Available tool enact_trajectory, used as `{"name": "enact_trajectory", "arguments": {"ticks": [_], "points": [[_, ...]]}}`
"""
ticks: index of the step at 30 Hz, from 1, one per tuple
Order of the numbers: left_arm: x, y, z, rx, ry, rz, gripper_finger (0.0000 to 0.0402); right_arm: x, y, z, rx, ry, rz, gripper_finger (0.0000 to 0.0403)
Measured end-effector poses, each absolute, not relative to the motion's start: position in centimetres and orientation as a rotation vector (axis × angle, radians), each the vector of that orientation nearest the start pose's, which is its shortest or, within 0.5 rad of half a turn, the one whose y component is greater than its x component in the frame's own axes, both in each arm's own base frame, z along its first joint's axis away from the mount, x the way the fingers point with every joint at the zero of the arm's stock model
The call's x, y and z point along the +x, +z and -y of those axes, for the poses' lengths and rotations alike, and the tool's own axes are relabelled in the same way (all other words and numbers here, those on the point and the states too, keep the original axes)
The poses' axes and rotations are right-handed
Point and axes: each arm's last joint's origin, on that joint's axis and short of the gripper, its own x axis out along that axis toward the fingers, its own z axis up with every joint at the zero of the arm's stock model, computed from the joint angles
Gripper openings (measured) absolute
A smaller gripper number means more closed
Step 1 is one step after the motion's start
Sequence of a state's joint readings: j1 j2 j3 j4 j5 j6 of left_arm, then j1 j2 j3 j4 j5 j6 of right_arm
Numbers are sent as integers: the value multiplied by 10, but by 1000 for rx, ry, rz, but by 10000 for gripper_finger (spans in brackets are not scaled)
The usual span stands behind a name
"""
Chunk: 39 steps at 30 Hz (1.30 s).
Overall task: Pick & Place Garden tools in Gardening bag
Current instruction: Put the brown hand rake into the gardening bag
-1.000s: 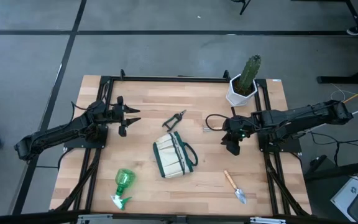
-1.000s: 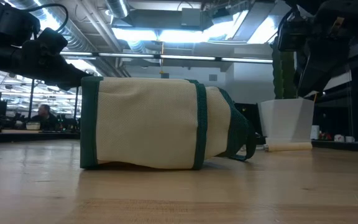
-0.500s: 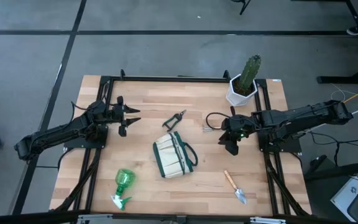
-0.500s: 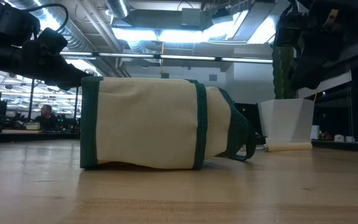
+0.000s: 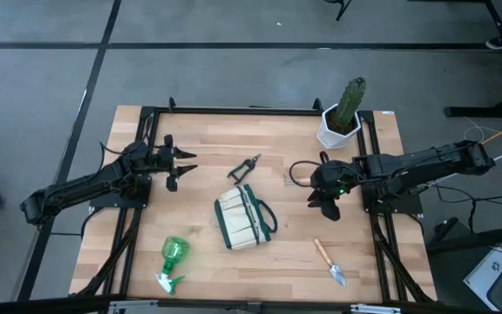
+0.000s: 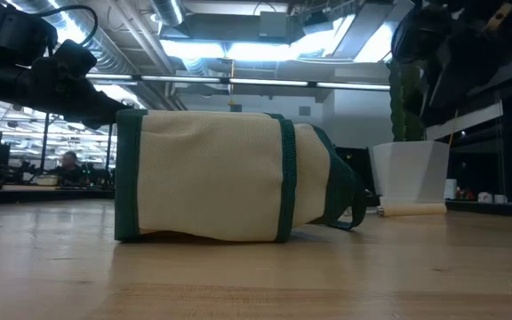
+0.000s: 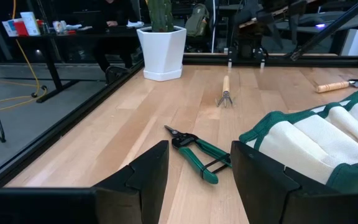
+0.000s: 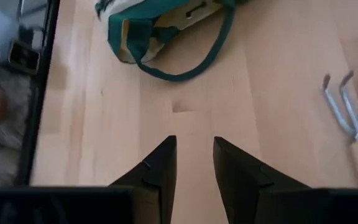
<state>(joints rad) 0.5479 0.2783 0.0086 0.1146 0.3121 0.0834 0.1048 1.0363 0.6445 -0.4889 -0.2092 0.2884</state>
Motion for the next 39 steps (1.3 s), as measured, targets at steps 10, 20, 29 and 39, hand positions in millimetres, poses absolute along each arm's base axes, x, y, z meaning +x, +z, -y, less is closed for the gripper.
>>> {"name": "enact_trajectory", "arguments": {"ticks": [10,20,29,39], "points": [[101,154,-51,18,229,-151,169,195,218,-21,-236,216,-865,108],[101,154,-51,18,229,-151,169,196,218,-21,-116,160,-871,108],[101,154,-51,18,229,-151,169,196,219,-19,-121,67,-869,108],[101,154,-51,18,229,-151,169,195,208,0,-70,-243,-964,126]]}}
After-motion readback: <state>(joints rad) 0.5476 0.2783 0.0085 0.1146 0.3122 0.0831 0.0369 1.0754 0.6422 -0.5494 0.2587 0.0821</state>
